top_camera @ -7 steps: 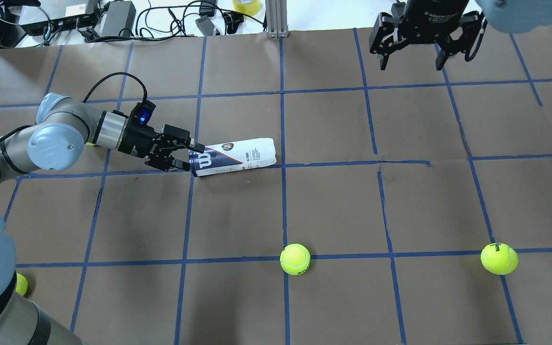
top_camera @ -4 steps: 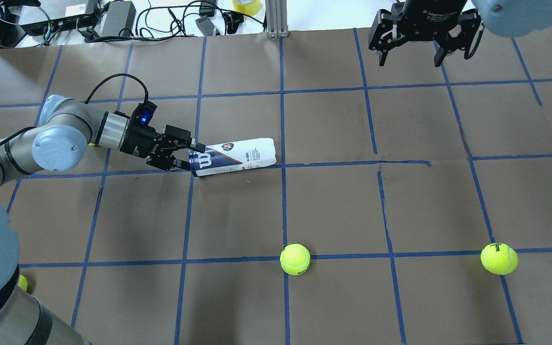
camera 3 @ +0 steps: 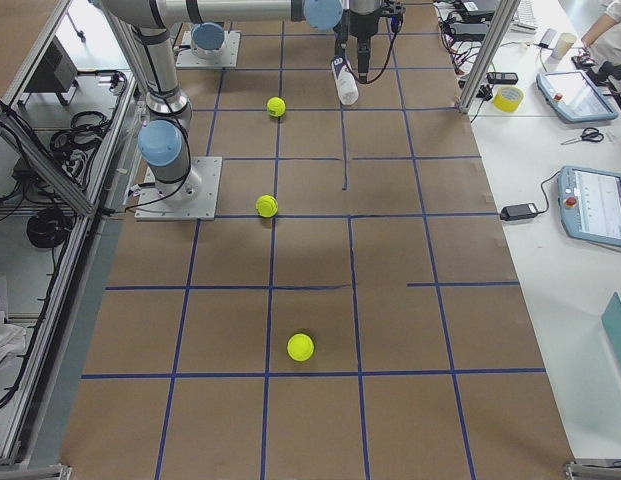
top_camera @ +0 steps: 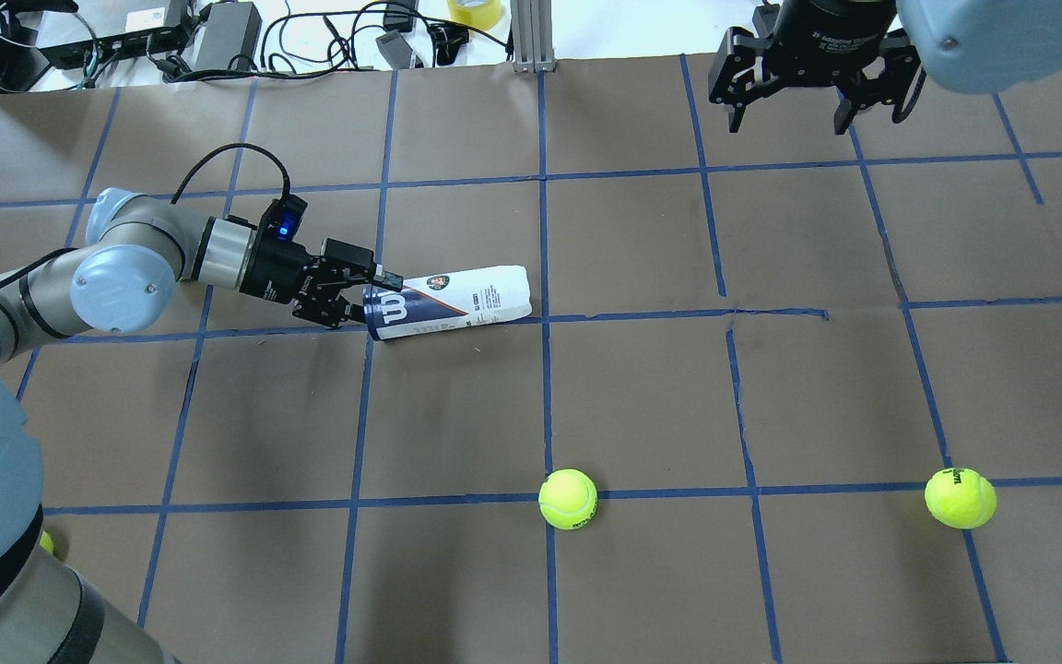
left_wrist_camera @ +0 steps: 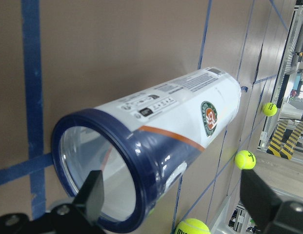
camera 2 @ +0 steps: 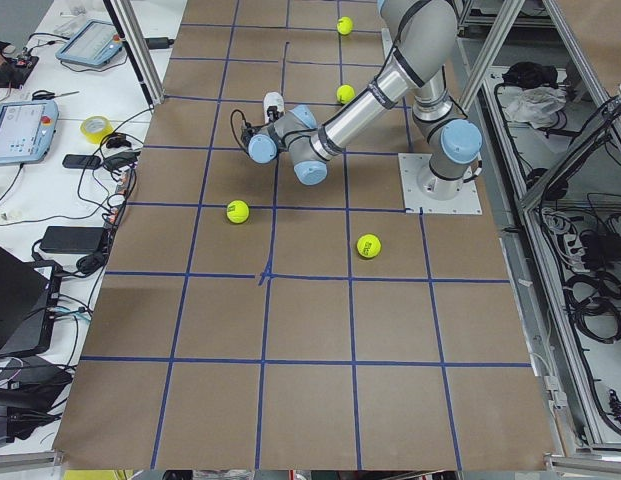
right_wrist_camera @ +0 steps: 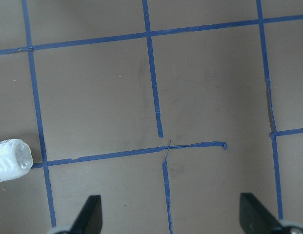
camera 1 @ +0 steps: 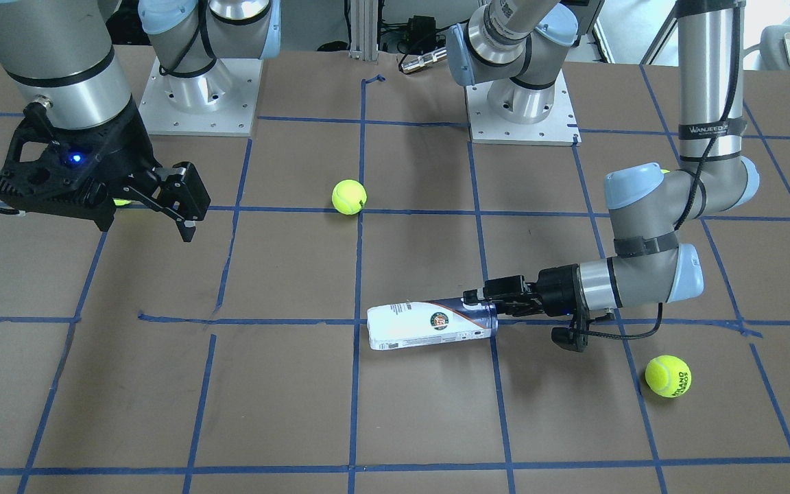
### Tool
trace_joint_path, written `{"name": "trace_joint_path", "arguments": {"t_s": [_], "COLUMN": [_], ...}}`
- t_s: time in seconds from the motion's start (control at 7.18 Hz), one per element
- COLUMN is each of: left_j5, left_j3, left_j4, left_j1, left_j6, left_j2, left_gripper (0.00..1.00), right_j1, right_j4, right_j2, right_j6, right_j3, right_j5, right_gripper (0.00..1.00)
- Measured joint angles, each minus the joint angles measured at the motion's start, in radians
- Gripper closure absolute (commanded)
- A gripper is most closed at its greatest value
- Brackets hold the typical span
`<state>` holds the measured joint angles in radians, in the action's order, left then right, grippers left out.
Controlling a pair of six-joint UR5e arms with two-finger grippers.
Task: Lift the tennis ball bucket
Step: 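Lift the can's open end with the left gripper, tilting it upward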
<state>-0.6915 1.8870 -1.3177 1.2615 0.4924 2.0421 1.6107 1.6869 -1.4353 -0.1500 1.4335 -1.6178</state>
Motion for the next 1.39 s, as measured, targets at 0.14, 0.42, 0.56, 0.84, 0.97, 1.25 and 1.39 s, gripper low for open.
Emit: {"name": "trace_joint_path", "arguments": {"t_s": [0.14, 0.42, 0.56, 0.84, 0.97, 1.25, 1.39], "left_j5": [-0.005, -0.014, -0.014, -0.014, -0.015, -0.019, -0.018], "left_j3": [0.0, -0.003, -0.006, -0.016, -0.028, -0.082, -0.117], "left_j4": [0.0, -0.001, -0.001, 0.002, 0.002, 0.003, 0.009], "left_j1": [0.0, 0.001, 0.001, 0.002, 0.007, 0.023, 0.04], "left_j6": [0.0, -0.007, -0.033, -0.135, -0.211, -0.38, -0.475], "left_j2": [0.001, 0.0, -0.001, -0.008, -0.02, -0.028, -0.035], "left_gripper": [0.74, 1.0, 1.0, 1.0, 1.0, 1.0, 1.0], "right_j1": [0.0, 0.0, 0.0, 0.0, 0.0, 0.0, 0.0], "right_j4": [-0.001, -0.002, -0.002, -0.003, -0.002, -0.001, -0.001], "right_j2": [0.0, -0.001, -0.002, -0.002, -0.002, -0.002, -0.002], "right_j6": [0.001, 0.001, 0.002, 0.004, 0.004, 0.003, 0.003], "right_j3": [0.0, 0.002, 0.004, 0.006, 0.007, 0.007, 0.008], "right_j5": [0.0, -0.001, -0.001, -0.001, -0.001, -0.001, -0.001], "right_gripper": [0.0, 0.0, 0.0, 0.0, 0.0, 0.0, 0.0]}}
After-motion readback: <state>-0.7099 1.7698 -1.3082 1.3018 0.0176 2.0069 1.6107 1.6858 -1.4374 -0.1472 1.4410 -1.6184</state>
